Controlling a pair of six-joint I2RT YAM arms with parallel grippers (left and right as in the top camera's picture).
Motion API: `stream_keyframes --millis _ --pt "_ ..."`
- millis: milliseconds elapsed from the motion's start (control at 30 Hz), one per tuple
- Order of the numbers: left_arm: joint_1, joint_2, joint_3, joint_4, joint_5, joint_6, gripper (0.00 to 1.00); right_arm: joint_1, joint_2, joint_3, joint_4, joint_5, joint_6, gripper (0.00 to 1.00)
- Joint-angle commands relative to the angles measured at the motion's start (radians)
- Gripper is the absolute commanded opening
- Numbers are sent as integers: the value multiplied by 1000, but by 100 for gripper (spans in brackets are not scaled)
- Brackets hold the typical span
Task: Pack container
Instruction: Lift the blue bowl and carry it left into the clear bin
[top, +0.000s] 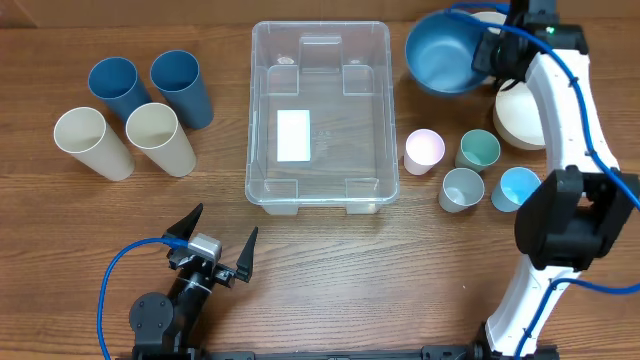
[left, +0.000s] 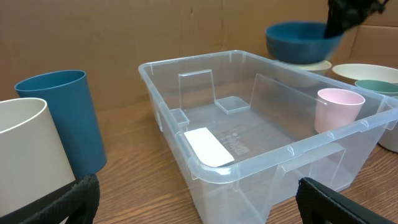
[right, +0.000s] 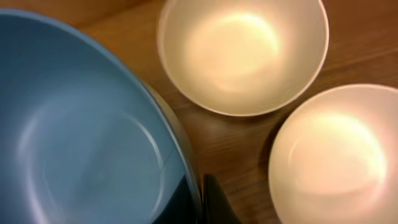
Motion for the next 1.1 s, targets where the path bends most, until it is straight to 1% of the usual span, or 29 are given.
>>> stream_keyframes --millis 0,100,233,467,700,1067 --pt "7 -8 -3 1 15 -3 100 43 -113 92 -21 -119 4 4" --pt "7 -8 -3 0 14 -3 100 111 -163 95 -24 -206 -6 4" --pt "7 -8 -3 1 15 -3 100 243 -175 91 -20 -202 -6 4" --pt "7 -8 -3 1 15 -3 100 405 -142 57 82 -71 -3 4" --pt "7 -8 -3 1 14 -3 100 426 5 57 148 -61 13 4" --pt "7 -8 -3 1 14 -3 100 426 158 57 204 -31 13 4"
